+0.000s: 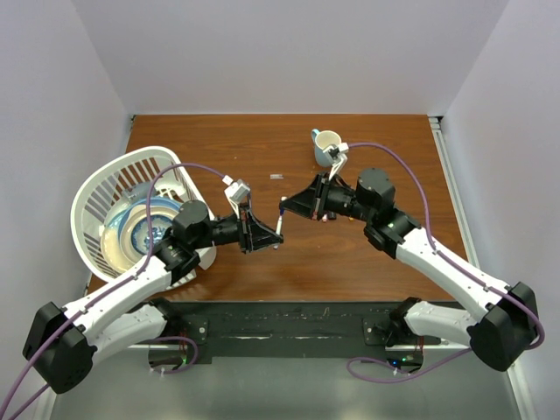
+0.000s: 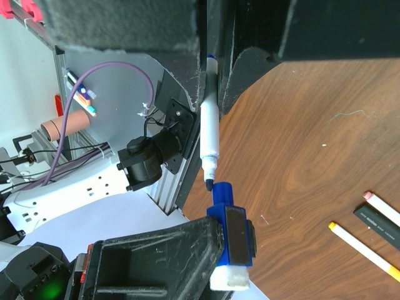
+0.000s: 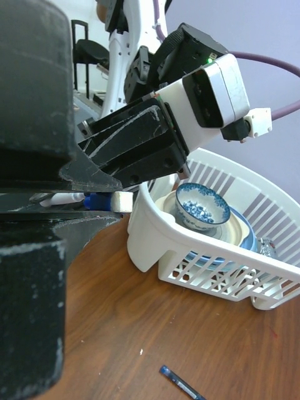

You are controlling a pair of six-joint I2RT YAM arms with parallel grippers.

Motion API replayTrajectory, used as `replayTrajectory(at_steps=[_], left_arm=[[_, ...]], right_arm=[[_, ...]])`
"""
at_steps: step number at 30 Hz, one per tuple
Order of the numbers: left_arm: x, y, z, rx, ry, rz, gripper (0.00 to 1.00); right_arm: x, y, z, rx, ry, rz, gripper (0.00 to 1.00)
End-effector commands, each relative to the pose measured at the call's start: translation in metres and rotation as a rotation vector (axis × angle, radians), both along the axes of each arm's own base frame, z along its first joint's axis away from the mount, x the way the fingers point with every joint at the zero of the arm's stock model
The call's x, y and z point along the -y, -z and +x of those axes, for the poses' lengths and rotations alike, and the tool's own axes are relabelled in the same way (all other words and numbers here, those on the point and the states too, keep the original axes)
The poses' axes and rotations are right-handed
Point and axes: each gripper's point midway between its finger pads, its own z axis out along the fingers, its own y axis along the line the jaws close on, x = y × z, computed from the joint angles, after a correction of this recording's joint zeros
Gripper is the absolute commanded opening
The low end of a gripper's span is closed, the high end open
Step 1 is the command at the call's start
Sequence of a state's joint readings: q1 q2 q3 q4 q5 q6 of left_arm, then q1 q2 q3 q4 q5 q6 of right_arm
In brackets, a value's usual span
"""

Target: Insert the pens into the pen caps

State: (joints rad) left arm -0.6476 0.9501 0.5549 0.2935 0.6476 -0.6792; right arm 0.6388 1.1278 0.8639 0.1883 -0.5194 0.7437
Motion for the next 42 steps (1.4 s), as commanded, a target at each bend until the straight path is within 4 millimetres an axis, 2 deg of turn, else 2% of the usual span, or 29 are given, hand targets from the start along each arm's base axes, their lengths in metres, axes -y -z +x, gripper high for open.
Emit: replayTrajectory(at_steps=[1,5,12,16,20,28,32,42], left_arm=[[0.002,-0.013,0.007,0.066,-0.002,-0.008,0.0],[0.003,-0.011,0.009,0.07,-0.001,0.007,0.0],[0.002,-0.009,0.004,0.076,0.02,0.005,0.0],[0.0,-0.008,0.001,0.078,0.023,0.005,0.0],[0.0,-0.008,-0.003,0.078,0.038,-0.002,0.0],[0.0,-0.006,-0.006,0.075,0.054,-0.003,0.0],[0.001,-0.007,-0.006,0.08,0.059,-0.006,0.0],[0.002,-0.011,-0.004,0.089,0.059,-0.009,0.0]], right_arm=[[-0.001,-0.005,-0.018,0.017,-0.063,0.02,0.0],[0.007,0.003,-0.025,0.005,-0.048,0.003,0.0],[0.019,-0.015,-0.021,0.054,0.031,-0.021,0.0],[0.018,-0.025,-0.017,0.071,0.039,-0.006,0.0],[0.013,-0.026,-0.011,0.067,0.036,-0.007,0.0],[0.006,-0.041,-0.005,0.081,0.029,0.029,0.0],[0.004,-0.04,-0.004,0.076,0.028,0.027,0.0],[0.005,-0.02,-0.005,0.046,0.023,-0.006,0.0]])
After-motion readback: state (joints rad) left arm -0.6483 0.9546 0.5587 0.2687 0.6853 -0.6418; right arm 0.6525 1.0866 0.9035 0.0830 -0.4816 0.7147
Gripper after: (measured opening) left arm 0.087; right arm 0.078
